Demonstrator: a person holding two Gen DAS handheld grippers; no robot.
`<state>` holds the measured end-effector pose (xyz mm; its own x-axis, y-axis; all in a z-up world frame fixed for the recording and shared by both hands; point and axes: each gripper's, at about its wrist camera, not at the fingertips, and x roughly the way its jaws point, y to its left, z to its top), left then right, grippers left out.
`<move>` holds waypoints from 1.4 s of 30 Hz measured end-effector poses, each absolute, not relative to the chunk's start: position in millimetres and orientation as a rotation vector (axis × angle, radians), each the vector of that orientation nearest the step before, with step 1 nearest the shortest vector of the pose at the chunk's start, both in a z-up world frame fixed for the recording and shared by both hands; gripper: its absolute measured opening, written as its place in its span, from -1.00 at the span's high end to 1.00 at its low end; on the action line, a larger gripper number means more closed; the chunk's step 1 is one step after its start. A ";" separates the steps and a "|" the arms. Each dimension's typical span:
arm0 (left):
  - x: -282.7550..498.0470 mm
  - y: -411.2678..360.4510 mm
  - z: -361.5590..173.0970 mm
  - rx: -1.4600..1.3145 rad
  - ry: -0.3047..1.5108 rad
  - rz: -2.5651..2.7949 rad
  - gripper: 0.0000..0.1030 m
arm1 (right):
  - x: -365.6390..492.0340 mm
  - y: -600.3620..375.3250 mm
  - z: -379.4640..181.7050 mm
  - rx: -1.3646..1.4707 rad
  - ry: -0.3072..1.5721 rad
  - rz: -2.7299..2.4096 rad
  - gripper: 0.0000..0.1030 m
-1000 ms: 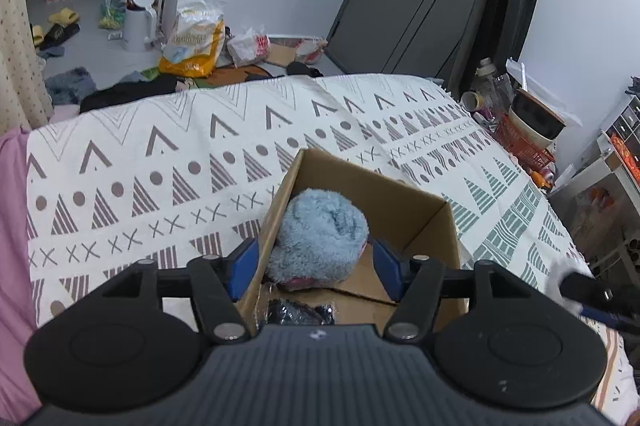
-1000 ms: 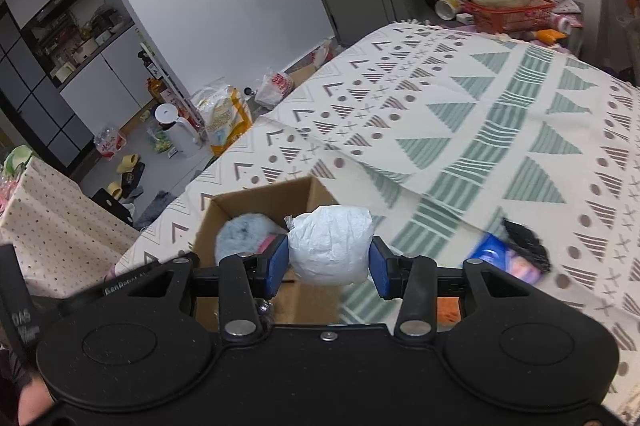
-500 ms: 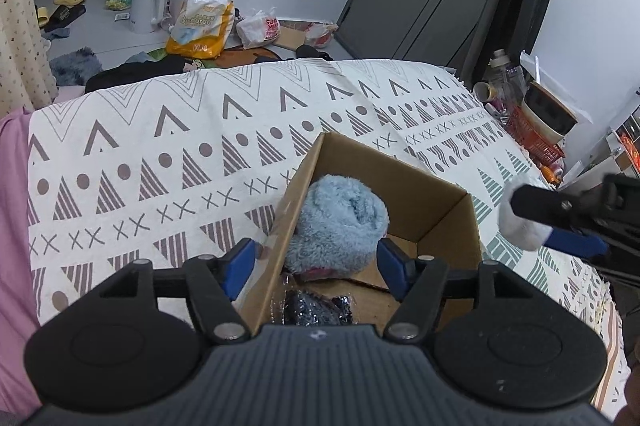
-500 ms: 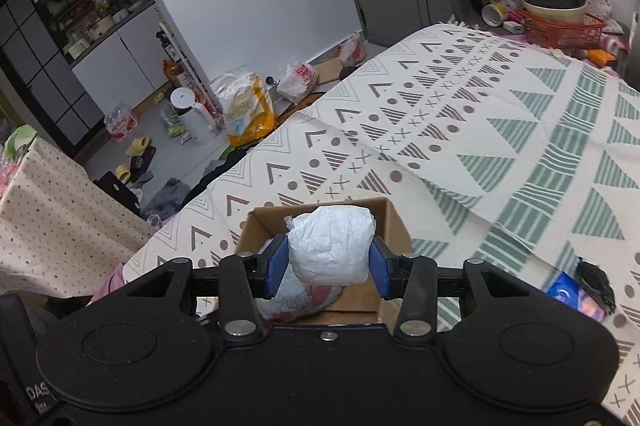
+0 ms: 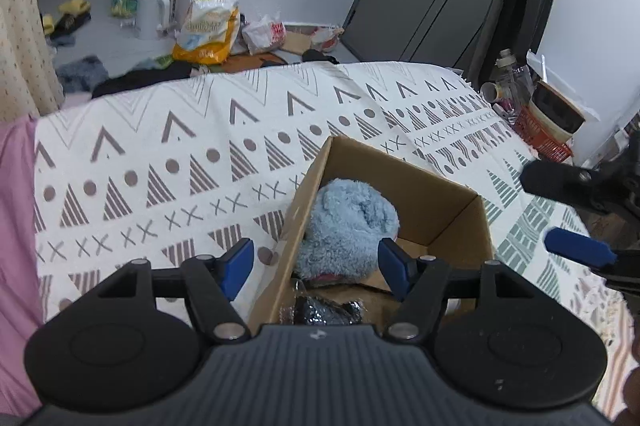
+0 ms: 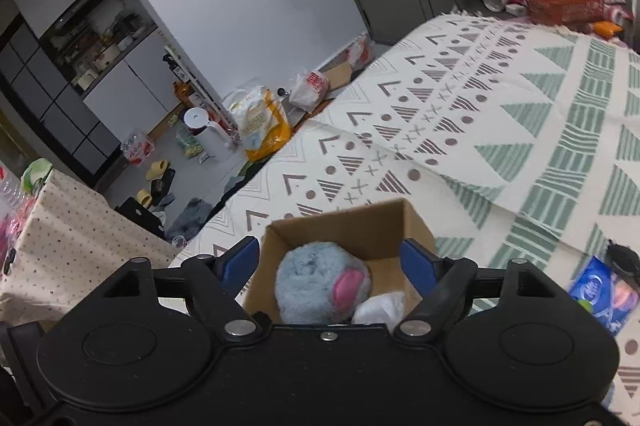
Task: Organize soft objects
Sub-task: 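Lower the white cloth into the box and open the right gripper, then move the left gripper to the burger plush while the right gripper grasps the blue denim cloth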
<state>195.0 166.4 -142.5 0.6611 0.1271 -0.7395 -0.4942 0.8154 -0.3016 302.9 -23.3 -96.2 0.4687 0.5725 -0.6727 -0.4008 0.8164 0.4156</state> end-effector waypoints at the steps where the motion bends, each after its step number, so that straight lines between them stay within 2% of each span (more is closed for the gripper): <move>1: 195.6 164.4 -142.1 -0.504 0.775 0.365 -0.30 | 302.9 -27.5 -96.1 0.210 0.905 0.592 -0.56; 6: 197.6 154.3 -140.4 -0.457 0.774 0.354 -0.30 | 296.5 -56.4 -90.8 0.184 0.887 0.549 -0.78; 12: 197.0 142.8 -133.5 -0.422 0.766 0.343 -0.30 | 290.0 -92.4 -81.9 0.157 0.891 0.514 -0.85; 16: 194.8 129.5 -124.4 -0.386 0.733 0.313 -0.30 | 286.5 -115.5 -74.2 0.136 0.888 0.483 -0.99; 17: 194.1 124.9 -121.9 -0.376 0.725 0.303 -0.38 | 285.0 -122.3 -71.6 0.126 0.884 0.471 -0.99; 18: 194.1 121.3 -119.8 -0.371 0.721 0.298 -0.56 | 283.5 -128.0 -70.1 0.117 0.883 0.464 -0.99; 20: 192.7 113.1 -115.6 -0.359 0.705 0.294 -0.64 | 280.8 -141.4 -66.5 0.106 0.887 0.454 -0.99; 25: 197.2 92.5 -108.0 -0.318 0.733 0.258 -0.66 | 274.6 -170.9 -71.8 0.140 0.907 0.417 -0.99; 34: 207.9 50.0 -101.8 -0.235 0.789 0.127 -0.66 | 273.9 -208.8 -131.6 0.274 1.055 0.285 -0.99; 42: 228.5 29.4 -104.9 -0.189 0.829 0.071 -0.66 | 274.0 -205.2 -159.1 0.298 1.143 0.286 -0.98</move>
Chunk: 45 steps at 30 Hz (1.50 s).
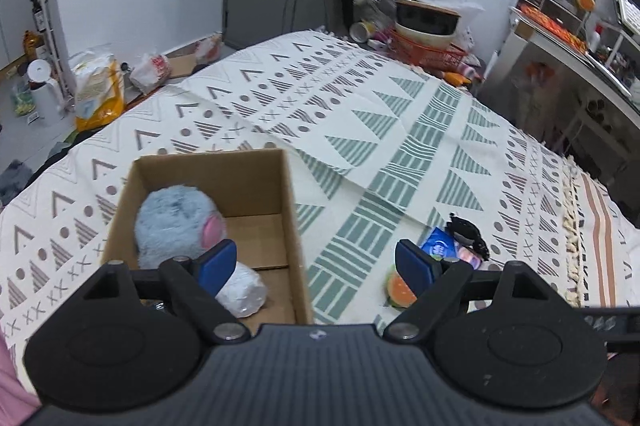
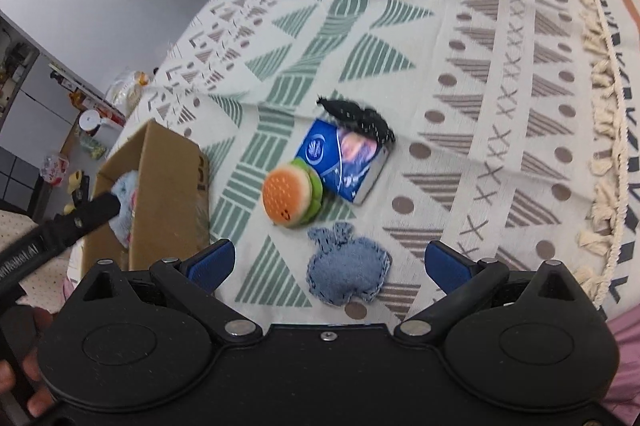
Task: Organize soft objects
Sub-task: 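Move the left gripper to the burger plush while the right gripper grasps the blue denim cloth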
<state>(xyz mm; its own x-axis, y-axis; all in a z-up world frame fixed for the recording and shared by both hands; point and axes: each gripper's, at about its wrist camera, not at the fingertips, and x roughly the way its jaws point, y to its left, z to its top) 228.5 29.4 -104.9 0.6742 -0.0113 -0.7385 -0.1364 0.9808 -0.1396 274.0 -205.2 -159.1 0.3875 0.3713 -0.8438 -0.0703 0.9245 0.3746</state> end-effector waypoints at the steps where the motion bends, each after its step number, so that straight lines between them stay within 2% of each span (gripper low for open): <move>1: 230.9 27.3 -105.9 -0.189 0.838 0.064 -0.66 | 274.5 -203.9 -162.6 0.302 1.154 0.287 -0.98; 9: 253.9 10.2 -117.6 -0.190 0.916 0.008 -0.63 | 283.9 -213.5 -182.0 0.382 1.225 0.220 -0.95; 13: 266.7 -2.2 -122.9 -0.169 0.952 -0.033 -0.59 | 288.6 -220.0 -194.6 0.424 1.266 0.190 -0.78; 20: 289.3 -20.8 -138.1 -0.130 1.021 -0.085 -0.56 | 294.7 -219.3 -207.1 0.418 1.291 0.174 -0.70; 23: 296.3 -26.0 -147.2 -0.136 1.051 -0.097 -0.54 | 298.2 -212.7 -212.9 0.395 1.302 0.187 -0.58; 26: 301.6 -28.2 -156.7 -0.169 1.068 -0.112 -0.54 | 301.7 -207.3 -222.2 0.373 1.331 0.197 -0.25; 28: 306.8 -31.3 -164.9 -0.189 1.092 -0.118 -0.53 | 303.4 -207.5 -229.5 0.388 1.357 0.211 0.14; 31: 313.5 -39.4 -174.2 -0.190 1.109 -0.137 -0.53 | 304.2 -206.7 -227.3 0.377 1.335 0.223 0.27; 34: 315.1 -42.5 -182.1 -0.211 1.119 -0.153 -0.53 | 305.0 -212.7 -225.1 0.385 1.314 0.196 0.32; 45: 314.1 -48.1 -205.7 -0.228 1.120 -0.145 -0.53 | 306.6 -222.6 -224.0 0.360 1.268 0.128 0.33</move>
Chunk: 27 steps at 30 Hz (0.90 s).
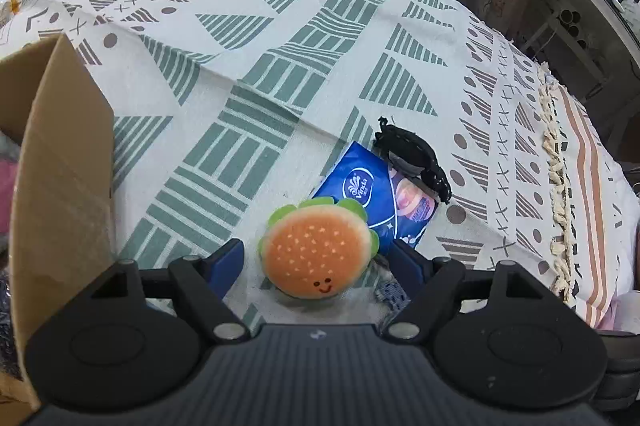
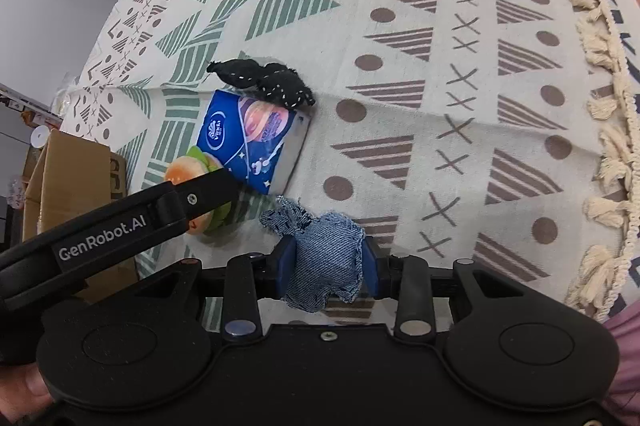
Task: Organize soft objects
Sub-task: 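Move the left gripper to the burger plush while the right gripper grasps the blue denim cloth, then drop the burger plush into the box with the left gripper while the right drops the denim cloth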
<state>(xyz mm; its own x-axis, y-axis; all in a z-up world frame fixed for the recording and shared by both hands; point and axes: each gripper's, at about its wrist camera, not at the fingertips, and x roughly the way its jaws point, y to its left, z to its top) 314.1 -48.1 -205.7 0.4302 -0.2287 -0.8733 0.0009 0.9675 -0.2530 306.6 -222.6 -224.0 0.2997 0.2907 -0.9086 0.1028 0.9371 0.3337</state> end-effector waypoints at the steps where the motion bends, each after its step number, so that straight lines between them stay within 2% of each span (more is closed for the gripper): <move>1: 314.0 -48.2 -207.2 -0.226 1.119 -0.142 -0.53 | 306.6 -222.7 -223.8 0.358 1.265 0.125 0.33; 2: 314.0 -47.8 -208.9 -0.230 1.122 -0.141 -0.34 | 306.8 -223.5 -223.8 0.357 1.263 0.123 0.33; 3: 314.3 -46.6 -210.7 -0.243 1.127 -0.144 -0.04 | 306.5 -223.6 -223.7 0.355 1.261 0.121 0.33; 6: 310.3 -42.6 -206.6 -0.281 1.082 -0.136 0.06 | 302.8 -226.5 -220.6 0.342 1.243 0.123 0.34; 9: 304.1 -42.9 -198.7 -0.270 1.053 -0.130 0.08 | 299.4 -228.4 -217.0 0.343 1.224 0.135 0.39; 11: 298.0 -39.9 -189.5 -0.277 1.029 -0.123 0.09 | 298.1 -228.2 -213.1 0.345 1.207 0.148 0.56; 15: 289.4 -34.4 -171.7 -0.273 0.994 -0.116 0.09 | 295.4 -228.1 -202.6 0.343 1.163 0.188 0.69; 27: 261.0 -8.7 -139.0 -0.344 0.928 -0.056 0.08 | 287.0 -231.6 -193.9 0.389 1.133 0.249 0.80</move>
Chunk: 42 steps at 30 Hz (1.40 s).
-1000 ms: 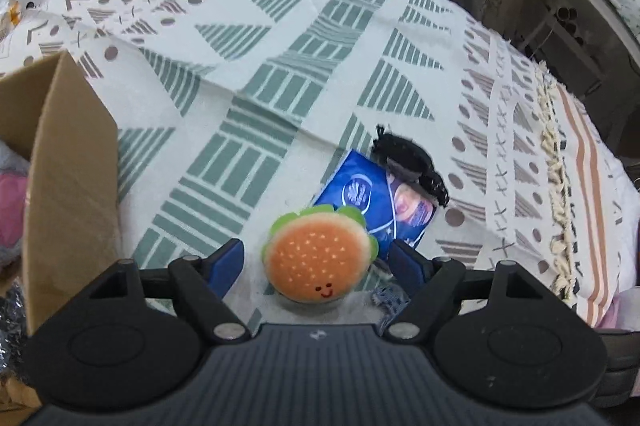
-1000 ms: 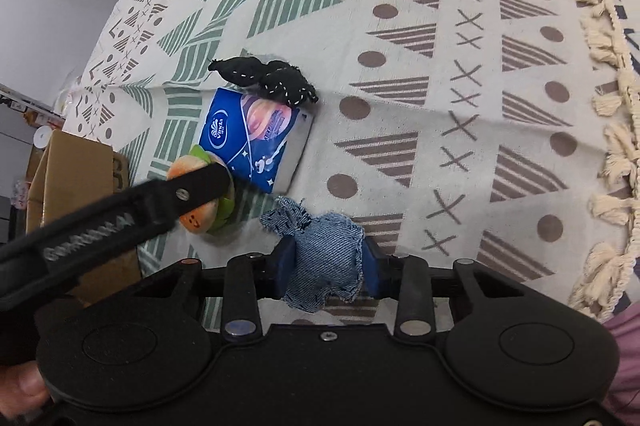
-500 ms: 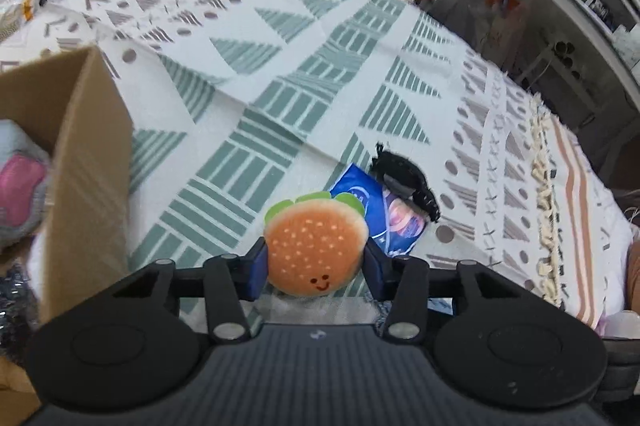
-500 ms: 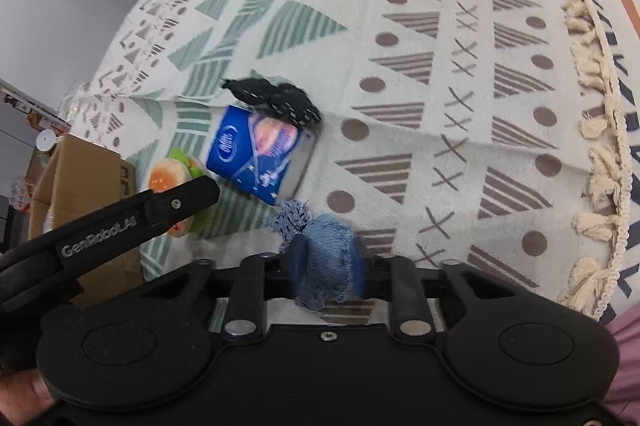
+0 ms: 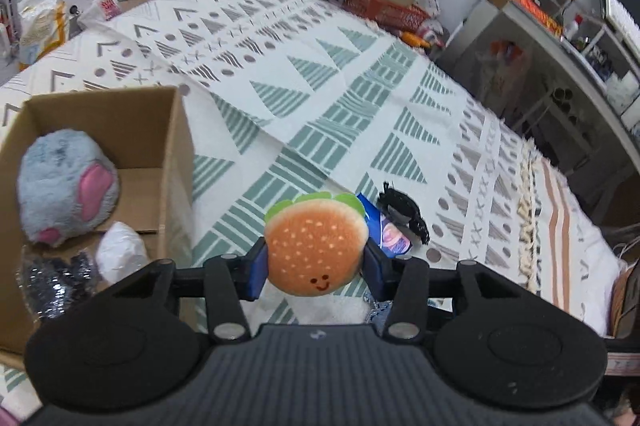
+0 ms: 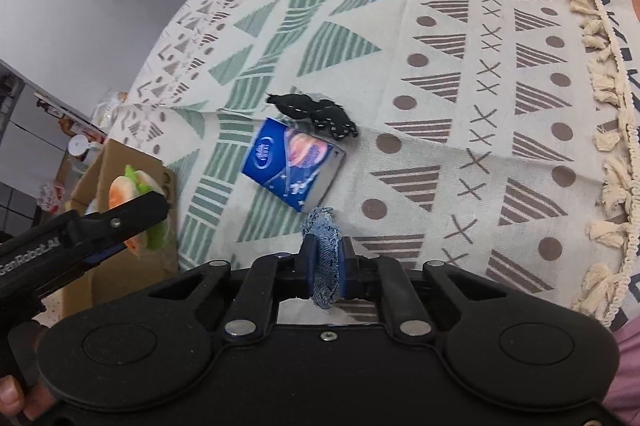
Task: Organize soft objects
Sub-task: 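Drop the burger plush into the box with the left gripper while the right drops the denim cloth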
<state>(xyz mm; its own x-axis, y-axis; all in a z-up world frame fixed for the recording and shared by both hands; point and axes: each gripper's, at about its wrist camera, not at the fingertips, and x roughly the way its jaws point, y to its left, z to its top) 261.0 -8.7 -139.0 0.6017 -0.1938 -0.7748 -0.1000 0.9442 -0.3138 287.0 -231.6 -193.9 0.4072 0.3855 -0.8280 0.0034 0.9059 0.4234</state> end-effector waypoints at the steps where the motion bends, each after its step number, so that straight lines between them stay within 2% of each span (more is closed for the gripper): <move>1: 258.2 -5.8 -136.1 -0.352 0.920 -0.050 0.08 | 286.5 -230.4 -192.5 0.385 1.129 0.252 0.80; 5: 250.1 5.6 -129.3 -0.388 0.903 -0.037 0.08 | 287.5 -227.9 -195.2 0.375 1.144 0.243 0.79; 26: 205.6 95.6 -104.6 -0.539 0.802 0.100 0.08 | 266.3 -193.1 -154.2 0.313 0.985 0.366 0.82; 34: 201.4 132.1 -112.7 -0.575 0.837 0.160 0.08 | 260.7 -165.4 -130.6 0.288 0.907 0.427 0.82; 42: 201.5 137.3 -123.5 -0.585 0.888 0.147 0.06 | 266.7 -144.0 -109.9 0.288 0.866 0.472 0.81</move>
